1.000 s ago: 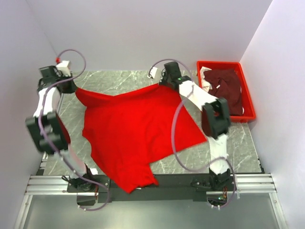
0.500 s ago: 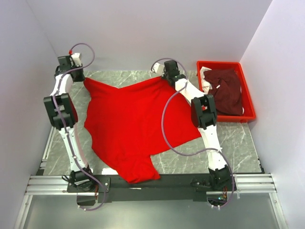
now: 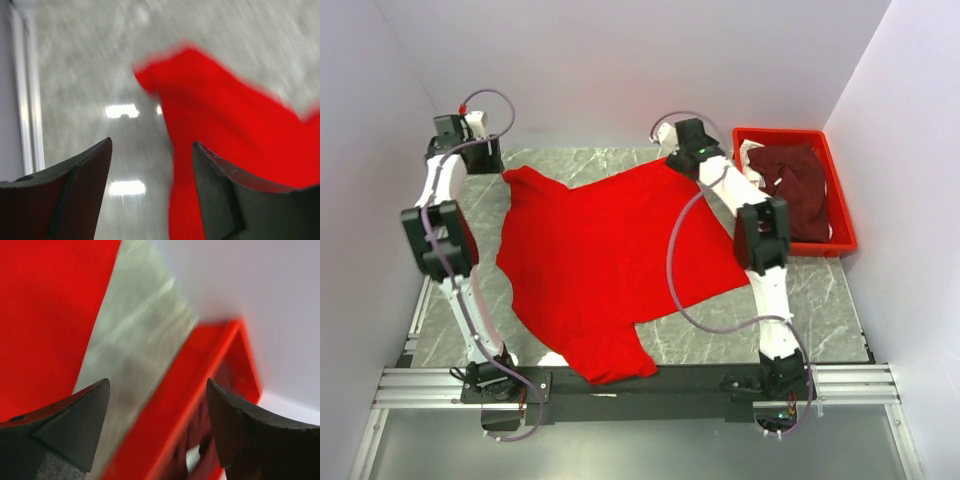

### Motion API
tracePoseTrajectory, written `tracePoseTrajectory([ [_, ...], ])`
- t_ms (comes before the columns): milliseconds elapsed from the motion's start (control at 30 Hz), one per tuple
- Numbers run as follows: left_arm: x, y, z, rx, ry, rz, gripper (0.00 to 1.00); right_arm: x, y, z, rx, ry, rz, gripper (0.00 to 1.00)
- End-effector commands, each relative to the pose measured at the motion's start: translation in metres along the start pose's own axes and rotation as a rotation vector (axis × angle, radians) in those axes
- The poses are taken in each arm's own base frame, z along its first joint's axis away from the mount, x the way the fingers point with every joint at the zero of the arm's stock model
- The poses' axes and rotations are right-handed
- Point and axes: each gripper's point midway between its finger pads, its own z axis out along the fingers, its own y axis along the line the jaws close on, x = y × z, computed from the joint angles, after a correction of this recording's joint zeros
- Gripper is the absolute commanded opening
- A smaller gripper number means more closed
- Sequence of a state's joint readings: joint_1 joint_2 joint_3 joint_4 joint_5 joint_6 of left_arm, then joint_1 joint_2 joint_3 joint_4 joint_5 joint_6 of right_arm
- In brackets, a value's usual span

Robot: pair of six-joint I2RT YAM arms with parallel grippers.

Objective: Fold and stack the t-shirts
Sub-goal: Flatten the tshirt out

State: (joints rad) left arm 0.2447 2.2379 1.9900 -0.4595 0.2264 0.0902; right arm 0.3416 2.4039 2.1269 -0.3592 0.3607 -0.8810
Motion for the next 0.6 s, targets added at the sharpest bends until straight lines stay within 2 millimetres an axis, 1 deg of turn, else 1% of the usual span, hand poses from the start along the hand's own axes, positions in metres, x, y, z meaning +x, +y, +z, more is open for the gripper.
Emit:
tracePoseTrajectory([
  [0,0.012,-0.045,-0.089,0.174,0.073,0.078,0.69,-0.001,-0.015,-0.101,-0.176,-0.026,0.062,0.86],
  [33,0.017,-0.055,-0.110,0.215,0.080,0.105,0.68,0.006,-0.004,-0.111,-0.228,-0.009,0.067,0.87],
  [67,0.051,-0.065,-0.116,0.264,0.166,0.091,0.65,0.009,0.002,-0.126,-0.285,-0.009,0.079,0.87],
  [100,0.074,-0.077,-0.129,0.322,0.232,0.073,0.64,0.015,0.012,-0.134,-0.341,0.010,0.078,0.87],
  [133,0.082,-0.083,-0.146,0.344,0.245,0.089,0.63,0.031,0.029,-0.145,-0.414,0.067,0.073,0.87],
  [167,0.116,-0.089,-0.152,0.372,0.320,0.071,0.61,0.039,0.036,-0.155,-0.462,0.092,0.075,0.84],
  [200,0.131,-0.096,-0.160,0.401,0.348,0.069,0.59,0.052,0.048,-0.166,-0.521,0.140,0.072,0.81],
  [233,0.160,-0.102,-0.173,0.425,0.405,0.072,0.57,0.065,0.064,-0.170,-0.584,0.170,0.085,0.79],
  [267,0.173,-0.105,-0.179,0.431,0.429,0.073,0.55,0.072,0.069,-0.179,-0.610,0.185,0.097,0.75],
  [300,0.182,-0.105,-0.183,0.425,0.443,0.086,0.53,0.077,0.076,-0.181,-0.627,0.198,0.108,0.73],
  [333,0.204,-0.106,-0.185,0.431,0.493,0.074,0.52,0.093,0.095,-0.183,-0.669,0.242,0.108,0.70],
  [367,0.211,-0.104,-0.184,0.416,0.506,0.071,0.48,0.098,0.099,-0.186,-0.674,0.252,0.112,0.68],
  [400,0.220,-0.101,-0.180,0.393,0.532,0.054,0.46,0.107,0.112,-0.184,-0.688,0.276,0.116,0.67],
  [433,0.228,-0.095,-0.175,0.360,0.553,0.055,0.43,0.112,0.116,-0.183,-0.686,0.295,0.122,0.63],
  [500,0.233,-0.086,-0.168,0.318,0.572,0.037,0.41,0.120,0.125,-0.177,-0.687,0.319,0.121,0.60],
  [533,0.237,-0.080,-0.161,0.287,0.594,0.027,0.39,0.127,0.133,-0.175,-0.696,0.343,0.120,0.56],
  [567,0.235,-0.074,-0.155,0.261,0.586,0.022,0.38,0.131,0.137,-0.173,-0.700,0.358,0.121,0.56],
])
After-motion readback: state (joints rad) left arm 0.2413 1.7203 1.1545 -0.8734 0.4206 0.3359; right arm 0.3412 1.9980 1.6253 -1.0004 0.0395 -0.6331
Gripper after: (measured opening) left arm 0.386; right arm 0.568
